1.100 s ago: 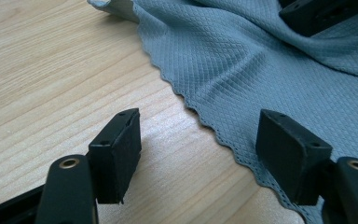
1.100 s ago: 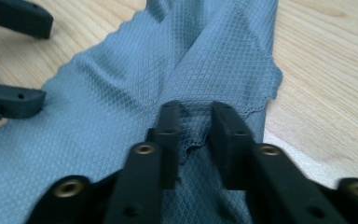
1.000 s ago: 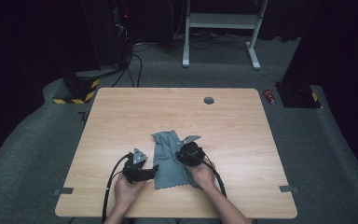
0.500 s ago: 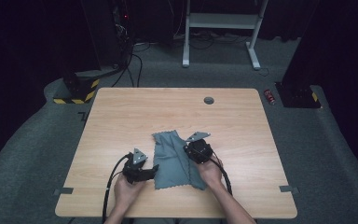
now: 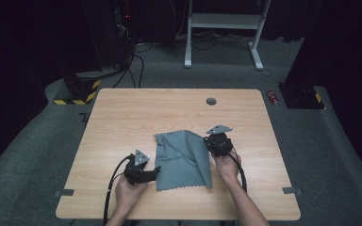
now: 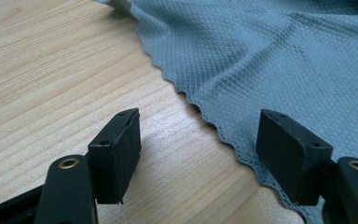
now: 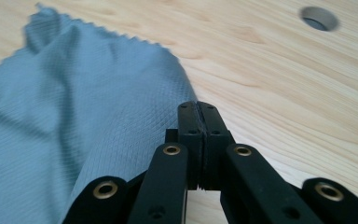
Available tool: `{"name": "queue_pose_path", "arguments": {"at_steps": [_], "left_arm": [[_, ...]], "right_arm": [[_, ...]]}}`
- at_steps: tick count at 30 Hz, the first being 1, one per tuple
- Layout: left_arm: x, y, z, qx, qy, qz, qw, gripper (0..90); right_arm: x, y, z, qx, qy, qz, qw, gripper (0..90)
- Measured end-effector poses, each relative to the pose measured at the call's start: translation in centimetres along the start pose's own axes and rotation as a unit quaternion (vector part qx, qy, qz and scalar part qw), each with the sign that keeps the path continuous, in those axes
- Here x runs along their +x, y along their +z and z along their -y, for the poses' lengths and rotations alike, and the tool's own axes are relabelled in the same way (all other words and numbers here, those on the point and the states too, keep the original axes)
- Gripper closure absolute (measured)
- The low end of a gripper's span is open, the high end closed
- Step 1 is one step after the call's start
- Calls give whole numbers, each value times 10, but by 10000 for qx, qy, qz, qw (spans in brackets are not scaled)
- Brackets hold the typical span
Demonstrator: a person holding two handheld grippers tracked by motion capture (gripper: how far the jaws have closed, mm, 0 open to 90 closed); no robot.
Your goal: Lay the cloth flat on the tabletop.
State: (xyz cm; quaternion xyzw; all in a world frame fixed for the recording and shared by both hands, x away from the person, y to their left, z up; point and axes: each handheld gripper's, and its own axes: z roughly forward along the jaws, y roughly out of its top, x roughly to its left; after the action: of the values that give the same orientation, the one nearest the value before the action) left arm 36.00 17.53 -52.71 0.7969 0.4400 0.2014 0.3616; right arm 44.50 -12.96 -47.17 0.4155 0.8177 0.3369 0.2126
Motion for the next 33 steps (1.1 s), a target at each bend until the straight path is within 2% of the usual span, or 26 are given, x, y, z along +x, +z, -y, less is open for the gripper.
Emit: {"name": "queue_pose_path", "arguments": {"at_steps": [4,7,10,14,16,18,20,24,25,27,28,31,33], "left_arm": [[0,0,0,1,1,0,10000,313],[0,0,0,1,0,-1,10000,313],[0,0,0,-1,1,-3,10000,313],[0,0,0,0,3,-2,10000,313],[0,0,0,0,3,-3,10000,313],[0,0,0,1,1,-3,10000,312],[0,0,0,0,3,-4,10000,312],[0,0,0,0,2,-4,10000,312],[0,0,0,-1,1,-4,10000,312],[0,0,0,1,1,-4,10000,312],[0,0,0,1,2,-4,10000,312],[0,0,0,-4,-26,-2,10000,311],[0,0,0,-1,-22,-3,10000,311]], "right_arm": [[-14,7,5,131,227,159,9995,890],[-16,17,8,381,241,223,9987,859],[-16,21,10,397,387,58,9984,788],[-14,25,9,400,469,85,9981,704],[-17,31,11,504,511,90,9974,736],[-19,37,13,654,530,-4,9964,844],[-19,38,14,678,497,-27,9965,898],[-17,37,14,658,451,-49,9968,897],[-17,36,13,602,435,-10,9972,875],[-18,35,12,487,511,108,9974,758],[-18,36,12,472,571,146,9971,732],[-21,41,15,607,570,95,9965,749],[-22,41,15,639,572,34,9963,829]]}}
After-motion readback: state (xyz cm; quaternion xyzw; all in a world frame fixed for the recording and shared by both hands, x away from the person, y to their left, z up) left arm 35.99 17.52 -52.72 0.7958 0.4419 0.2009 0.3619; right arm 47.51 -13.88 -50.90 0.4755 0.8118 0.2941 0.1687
